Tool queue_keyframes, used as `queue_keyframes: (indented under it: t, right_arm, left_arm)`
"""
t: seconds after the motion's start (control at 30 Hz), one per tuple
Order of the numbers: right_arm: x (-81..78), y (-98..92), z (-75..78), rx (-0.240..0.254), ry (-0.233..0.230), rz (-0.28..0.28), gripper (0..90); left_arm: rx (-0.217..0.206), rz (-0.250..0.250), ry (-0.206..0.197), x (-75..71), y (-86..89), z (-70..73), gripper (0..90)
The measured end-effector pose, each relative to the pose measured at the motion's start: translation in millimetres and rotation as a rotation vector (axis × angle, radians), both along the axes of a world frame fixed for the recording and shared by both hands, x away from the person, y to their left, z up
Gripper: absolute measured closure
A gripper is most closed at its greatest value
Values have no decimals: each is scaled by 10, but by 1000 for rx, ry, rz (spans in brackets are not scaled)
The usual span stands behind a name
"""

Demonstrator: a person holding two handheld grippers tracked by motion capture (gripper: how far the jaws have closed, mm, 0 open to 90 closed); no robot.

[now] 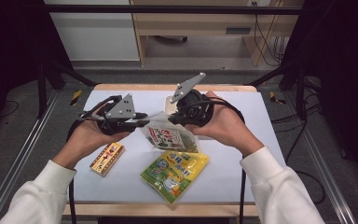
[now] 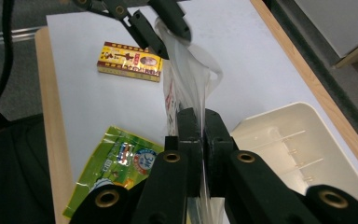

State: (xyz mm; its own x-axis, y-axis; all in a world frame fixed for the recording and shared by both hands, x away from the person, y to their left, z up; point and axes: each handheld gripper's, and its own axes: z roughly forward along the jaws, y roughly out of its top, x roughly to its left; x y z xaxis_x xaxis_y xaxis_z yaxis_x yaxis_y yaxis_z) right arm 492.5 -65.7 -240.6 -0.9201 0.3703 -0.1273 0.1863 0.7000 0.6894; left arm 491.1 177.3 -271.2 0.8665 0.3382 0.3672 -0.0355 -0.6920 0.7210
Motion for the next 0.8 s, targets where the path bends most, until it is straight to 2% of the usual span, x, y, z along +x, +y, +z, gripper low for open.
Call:
queue_keyframes:
  t: [0.03, 0.07, 0.1, 0.13, 0.17, 0.2, 0.23, 0.27, 0.4, 0.43, 0.5, 0.53, 0.63, 0.67, 0.7, 0.73, 0.77, 0.8]
  right_arm:
    - [6, -50, -1, 19, 4, -9, 886]
    - [6, -50, -1, 19, 4, -9, 886]
    - [2, -113, 10, 45, 6, -23, 887]
    - [2, -113, 10, 45, 6, -23, 887]
    - [-4, -153, 24, 61, 3, -28, 887]
    - [-26, -238, 68, 85, -3, -52, 888]
    - [-43, -312, 105, 106, -5, -61, 888]
    - [-43, -312, 105, 106, -5, -61, 888]
    - [-83, -563, 227, 184, -7, -100, 888]
    - [-97, -677, 286, 213, -10, -123, 888]
    - [-101, -733, 315, 222, -17, -128, 888]
    - [-101, -841, 366, 239, -26, -147, 888]
    - [-80, -996, 433, 258, -41, -186, 888]
    - [-80, -996, 433, 258, -41, -186, 888]
    - [-53, -1094, 476, 273, -52, -210, 888]
    - [-53, -1094, 476, 273, -52, -210, 888]
    - [-15, -1176, 517, 284, -62, -240, 888]
    - [5, -1214, 537, 291, -64, -254, 888]
  left_arm:
    - [-60, 34, -27, -8, 11, 63, 471]
    - [-60, 34, -27, -8, 11, 63, 416]
    - [-122, 63, -34, -30, 46, 136, 370]
    - [-122, 63, -34, -30, 46, 136, 315]
    - [-139, 81, -41, -42, 59, 159, 315]
    - [-163, 127, -37, -84, 119, 209, 247]
    - [-163, 127, -37, -84, 119, 209, 228]
    - [-172, 156, -36, -102, 150, 219, 228]
    - [-182, 236, -12, -160, 280, 157, 176]
    - [-176, 251, -10, -180, 310, 106, 162]
    - [-186, 275, 15, -220, 378, -34, 157]
    - [-193, 289, 32, -240, 409, -116, 148]
    - [-189, 334, 49, -313, 499, -371, 135]
    - [-197, 342, 49, -331, 530, -460, 135]
    - [-211, 354, 63, -347, 560, -553, 130]
    - [-216, 364, 77, -358, 588, -643, 130]
    - [-241, 391, 111, -384, 618, -830, 122]
    - [-249, 398, 123, -388, 633, -913, 121]
